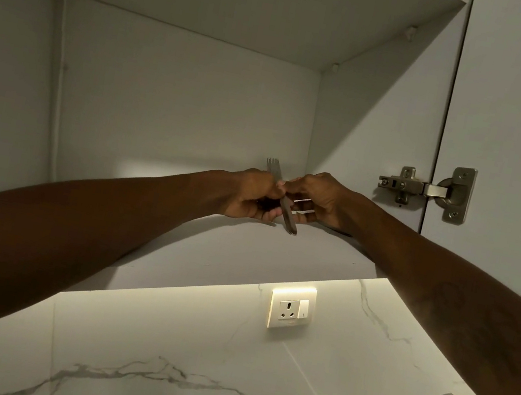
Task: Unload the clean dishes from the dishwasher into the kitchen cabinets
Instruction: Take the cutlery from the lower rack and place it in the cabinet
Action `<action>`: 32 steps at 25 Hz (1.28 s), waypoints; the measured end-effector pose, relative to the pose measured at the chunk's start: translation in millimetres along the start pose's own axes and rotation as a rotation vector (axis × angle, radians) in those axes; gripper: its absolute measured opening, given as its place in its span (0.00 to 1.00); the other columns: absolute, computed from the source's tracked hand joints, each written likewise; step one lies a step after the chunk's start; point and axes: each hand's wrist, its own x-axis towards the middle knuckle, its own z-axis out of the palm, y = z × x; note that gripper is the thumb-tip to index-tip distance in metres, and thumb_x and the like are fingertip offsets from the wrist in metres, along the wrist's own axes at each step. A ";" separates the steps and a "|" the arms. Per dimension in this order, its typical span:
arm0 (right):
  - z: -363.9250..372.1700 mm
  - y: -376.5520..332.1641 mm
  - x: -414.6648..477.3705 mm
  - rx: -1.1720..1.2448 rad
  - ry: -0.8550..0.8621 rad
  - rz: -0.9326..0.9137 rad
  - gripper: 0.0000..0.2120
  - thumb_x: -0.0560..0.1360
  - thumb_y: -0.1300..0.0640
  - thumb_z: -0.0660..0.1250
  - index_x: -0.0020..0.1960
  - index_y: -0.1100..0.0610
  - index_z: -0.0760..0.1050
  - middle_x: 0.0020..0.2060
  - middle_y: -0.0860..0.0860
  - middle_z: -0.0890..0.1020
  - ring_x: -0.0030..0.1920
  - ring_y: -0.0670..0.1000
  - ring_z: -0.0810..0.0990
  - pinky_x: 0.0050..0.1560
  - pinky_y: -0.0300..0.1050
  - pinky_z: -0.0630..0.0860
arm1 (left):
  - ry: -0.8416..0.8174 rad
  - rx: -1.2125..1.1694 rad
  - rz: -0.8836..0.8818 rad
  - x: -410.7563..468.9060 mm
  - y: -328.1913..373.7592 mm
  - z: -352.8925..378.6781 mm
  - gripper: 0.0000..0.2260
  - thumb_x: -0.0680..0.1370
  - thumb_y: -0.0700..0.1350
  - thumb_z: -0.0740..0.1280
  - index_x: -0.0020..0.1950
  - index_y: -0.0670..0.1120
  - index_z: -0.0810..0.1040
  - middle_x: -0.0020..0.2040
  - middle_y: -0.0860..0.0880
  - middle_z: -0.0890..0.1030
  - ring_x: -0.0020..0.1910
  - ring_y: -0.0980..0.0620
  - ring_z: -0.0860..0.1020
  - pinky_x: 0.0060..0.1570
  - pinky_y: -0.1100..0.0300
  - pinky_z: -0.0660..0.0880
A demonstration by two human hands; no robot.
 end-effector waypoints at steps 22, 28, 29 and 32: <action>3.1 -6.5 4.6 -1.065 0.269 -0.050 0.12 0.75 0.53 0.71 0.49 0.60 0.73 0.39 0.52 0.74 0.46 0.53 0.75 0.45 0.43 0.69 | 0.219 0.310 0.042 16.3 -11.4 -8.1 0.08 0.75 0.35 0.73 0.52 0.31 0.82 0.34 0.42 0.84 0.30 0.51 0.81 0.33 0.63 0.80; 2.2 -0.7 6.4 -1.075 0.353 -0.109 0.13 0.73 0.53 0.72 0.46 0.58 0.69 0.36 0.51 0.73 0.44 0.53 0.75 0.42 0.44 0.70 | 0.223 0.319 0.060 15.2 -11.5 -8.9 0.10 0.74 0.35 0.74 0.53 0.32 0.81 0.35 0.41 0.84 0.31 0.49 0.83 0.35 0.62 0.80; 1.6 -1.0 6.6 -1.067 0.347 -0.102 0.15 0.73 0.51 0.73 0.47 0.58 0.69 0.36 0.51 0.73 0.44 0.53 0.75 0.42 0.44 0.71 | 0.225 0.319 0.062 15.3 -11.3 -8.9 0.10 0.74 0.35 0.74 0.53 0.32 0.81 0.35 0.41 0.84 0.31 0.49 0.83 0.36 0.61 0.81; 1.6 -1.7 9.7 -1.063 0.318 -0.069 0.17 0.71 0.50 0.74 0.46 0.58 0.70 0.36 0.51 0.73 0.40 0.51 0.75 0.36 0.43 0.70 | 0.229 0.329 0.064 14.3 -10.1 -8.7 0.09 0.74 0.36 0.74 0.51 0.33 0.82 0.35 0.41 0.84 0.31 0.49 0.83 0.39 0.60 0.82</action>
